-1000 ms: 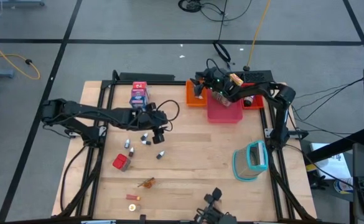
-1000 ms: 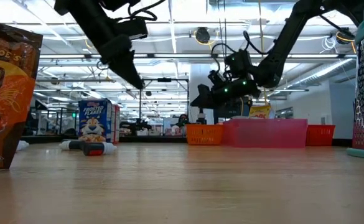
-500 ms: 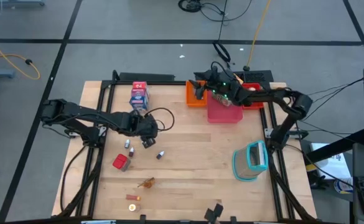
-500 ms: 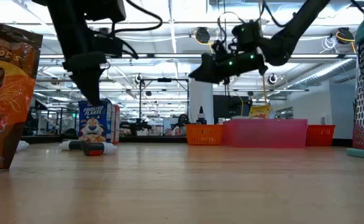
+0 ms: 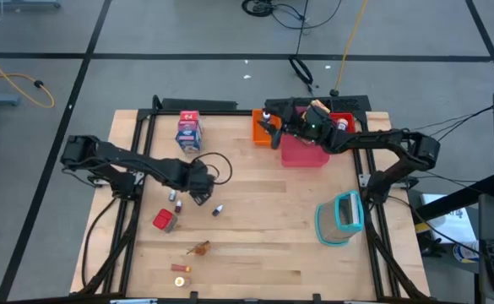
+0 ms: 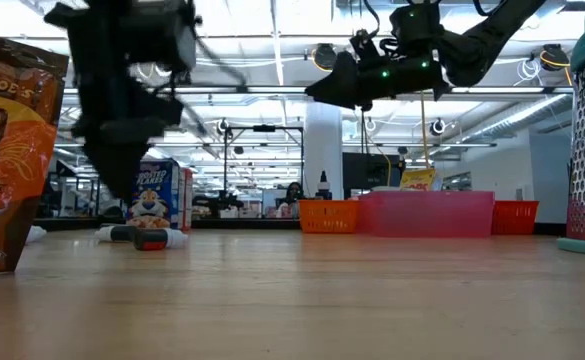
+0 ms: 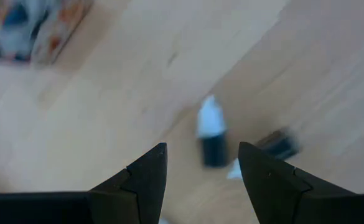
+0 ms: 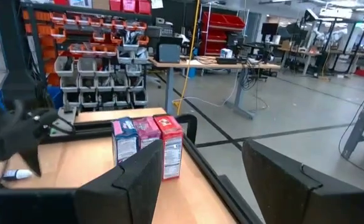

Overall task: Pick & Place Kitchen Items
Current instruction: Put the small brown food coloring bottle into the orange bin

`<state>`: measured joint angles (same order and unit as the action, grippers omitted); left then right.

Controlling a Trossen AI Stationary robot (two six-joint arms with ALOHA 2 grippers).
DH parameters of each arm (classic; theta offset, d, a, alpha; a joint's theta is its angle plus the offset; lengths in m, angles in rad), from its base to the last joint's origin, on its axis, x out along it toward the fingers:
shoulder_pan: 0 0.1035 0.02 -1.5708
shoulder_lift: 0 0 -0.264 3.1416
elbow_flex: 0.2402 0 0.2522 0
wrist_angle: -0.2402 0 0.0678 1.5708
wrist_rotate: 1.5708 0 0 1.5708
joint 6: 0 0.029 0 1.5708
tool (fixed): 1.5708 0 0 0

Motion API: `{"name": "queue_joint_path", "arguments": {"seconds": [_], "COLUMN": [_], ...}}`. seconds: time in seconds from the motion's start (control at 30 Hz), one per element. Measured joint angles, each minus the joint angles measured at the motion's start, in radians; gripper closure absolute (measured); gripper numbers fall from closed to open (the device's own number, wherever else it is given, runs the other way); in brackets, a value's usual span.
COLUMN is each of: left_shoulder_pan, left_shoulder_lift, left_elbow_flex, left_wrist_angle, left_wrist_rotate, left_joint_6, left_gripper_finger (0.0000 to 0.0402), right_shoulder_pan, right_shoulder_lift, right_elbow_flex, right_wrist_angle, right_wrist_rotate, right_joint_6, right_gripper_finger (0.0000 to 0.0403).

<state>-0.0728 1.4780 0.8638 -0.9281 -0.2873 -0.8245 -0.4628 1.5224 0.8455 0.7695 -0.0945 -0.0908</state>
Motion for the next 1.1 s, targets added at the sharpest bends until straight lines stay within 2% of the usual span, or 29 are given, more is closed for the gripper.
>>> {"name": "queue_joint_path", "arguments": {"seconds": [0.23, 0.5, 0.7, 0.83, 1.1], "left_shoulder_pan": [0.0, 0.0, 0.0, 0.0, 0.004], "left_shoulder_lift": [-0.008, -0.007, -0.006, -0.006, -0.006], "left_elbow_flex": [-0.077, -0.142, -0.151, -0.151, -0.151], "left_wrist_angle": [0.042, 0.245, 0.276, 0.28, 0.312], "left_wrist_rotate": [0.015, 0.033, 0.02, 0.016, -0.036], "left_joint_6": [-0.092, -0.022, 0.023, 0.058, 0.033], "left_gripper_finger": [0.0204, 0.0204, 0.0208, 0.0244, 0.0328], "right_shoulder_pan": [0.015, 0.016, 0.016, 0.016, 0.016], "right_shoulder_lift": [0.001, 0.001, 0.001, 0.001, 0.001], "right_elbow_flex": [-0.002, -0.002, -0.002, -0.002, -0.002], "right_wrist_angle": [-0.004, -0.007, -0.013, -0.013, -0.013], "right_wrist_rotate": [0.047, 0.046, 0.046, 0.046, 0.046], "right_joint_6": [-0.005, -0.007, -0.008, -0.008, -0.008], "right_gripper_finger": [0.0191, 0.0191, 0.0191, 0.0191, 0.0191]}}
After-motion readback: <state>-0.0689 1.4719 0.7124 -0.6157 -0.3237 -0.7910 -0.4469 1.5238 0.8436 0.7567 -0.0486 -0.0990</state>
